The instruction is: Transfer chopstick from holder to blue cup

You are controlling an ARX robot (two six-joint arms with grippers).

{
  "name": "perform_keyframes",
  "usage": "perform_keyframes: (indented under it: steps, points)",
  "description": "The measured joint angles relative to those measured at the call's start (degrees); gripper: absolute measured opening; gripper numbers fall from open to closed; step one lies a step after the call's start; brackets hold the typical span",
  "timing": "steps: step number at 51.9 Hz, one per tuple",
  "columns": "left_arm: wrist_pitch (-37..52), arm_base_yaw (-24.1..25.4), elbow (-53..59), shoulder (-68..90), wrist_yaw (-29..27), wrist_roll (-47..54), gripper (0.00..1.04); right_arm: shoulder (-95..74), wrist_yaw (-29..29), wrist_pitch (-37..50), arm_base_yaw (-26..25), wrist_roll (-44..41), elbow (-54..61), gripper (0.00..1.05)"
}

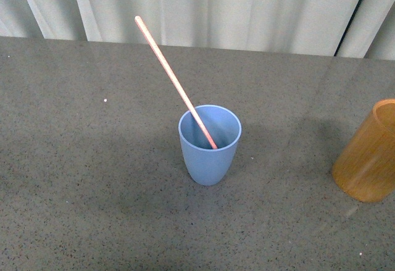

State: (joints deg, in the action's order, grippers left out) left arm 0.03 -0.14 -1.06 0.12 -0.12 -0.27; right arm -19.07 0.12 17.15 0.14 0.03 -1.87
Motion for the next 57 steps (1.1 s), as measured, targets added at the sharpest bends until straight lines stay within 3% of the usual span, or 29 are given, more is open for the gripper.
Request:
perform_keyframes:
  steps: [30,35,48,57]
  points:
    - [0.0,0.0,0.0,0.0,-0.02,0.0,0.98,9.11,-0.02,-6.95,-0.02,0.0,0.87,0.01]
    - [0.0,0.0,0.0,0.0,-0.02,0.0,0.98,17.05,-0.02,-16.63,-0.02,0.02,0.85,0.01]
    - [0.0,0.0,0.0,-0.04,-0.02,0.0,0.98,18.82,-0.02,-17.05,0.0,0.0,0.85,0.01]
    - [-0.02,0.0,0.0,-0.04,-0.02,0.0,0.98,18.82,-0.02,-17.05,0.0,0.0,0.85,0.27]
